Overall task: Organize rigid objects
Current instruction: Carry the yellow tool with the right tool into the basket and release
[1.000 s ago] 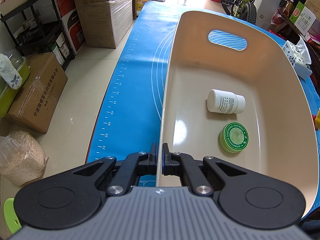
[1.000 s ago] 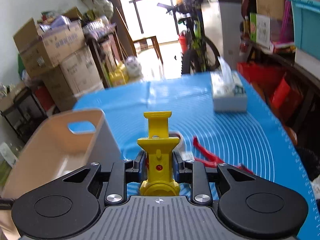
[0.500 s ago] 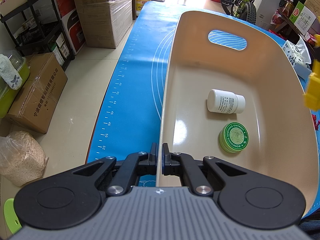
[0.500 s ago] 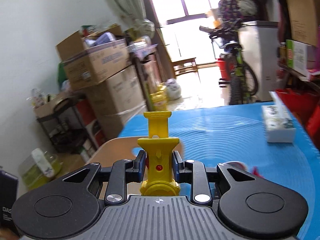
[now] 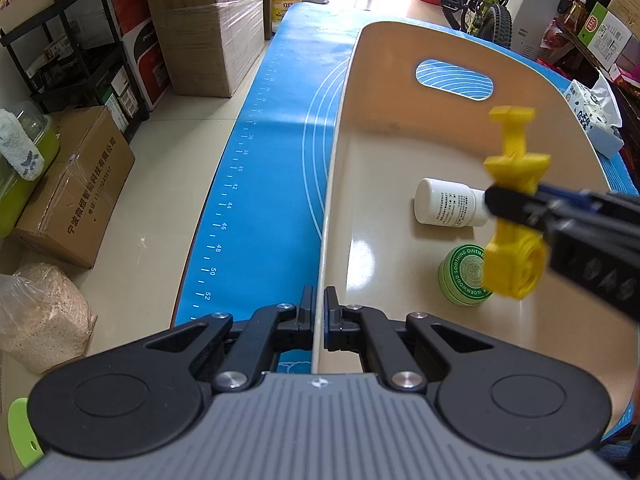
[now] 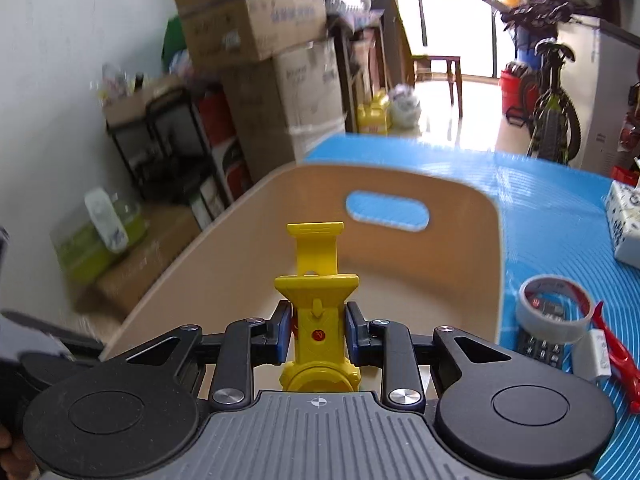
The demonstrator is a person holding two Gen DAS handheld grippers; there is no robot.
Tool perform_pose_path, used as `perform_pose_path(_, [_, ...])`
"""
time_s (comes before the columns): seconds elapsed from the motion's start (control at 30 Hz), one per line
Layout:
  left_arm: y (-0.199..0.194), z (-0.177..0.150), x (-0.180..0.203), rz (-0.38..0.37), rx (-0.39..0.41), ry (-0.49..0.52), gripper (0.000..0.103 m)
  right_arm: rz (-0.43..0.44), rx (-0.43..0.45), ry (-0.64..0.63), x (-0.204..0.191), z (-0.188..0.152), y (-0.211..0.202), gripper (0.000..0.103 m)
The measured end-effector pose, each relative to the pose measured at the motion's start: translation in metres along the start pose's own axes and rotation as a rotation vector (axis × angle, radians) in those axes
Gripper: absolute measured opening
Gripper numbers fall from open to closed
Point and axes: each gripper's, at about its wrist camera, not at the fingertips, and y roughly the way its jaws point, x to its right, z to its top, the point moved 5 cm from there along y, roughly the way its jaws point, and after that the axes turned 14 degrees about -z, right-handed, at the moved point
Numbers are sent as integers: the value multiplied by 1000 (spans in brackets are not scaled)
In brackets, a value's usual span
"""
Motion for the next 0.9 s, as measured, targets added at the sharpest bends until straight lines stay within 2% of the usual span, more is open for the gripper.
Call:
perform_pose_path(0.2, [0, 0, 0, 0, 0, 1, 5, -22, -127, -47, -7, -8, 16, 36])
perform_pose_path(0.4, [1, 0, 0, 2, -3, 4, 5, -23, -156, -27, -4, -11, 17, 38])
perform_pose_path(0.47, [2, 0, -1, 4, -5, 4, 5, -12, -143, -2, 0, -10, 14, 51])
perform_pose_path(0.53, [2, 1, -2, 0, -5, 1, 5, 4, -132, 17, 3, -9, 10, 58])
perform_pose_path(0.73, [1, 1, -2, 2, -6, 2, 5, 29, -47, 89, 22, 6, -14, 61])
perform_pose_path(0.9, [1, 1, -2, 2, -6, 2, 5, 8, 63, 171, 62, 26, -42, 63])
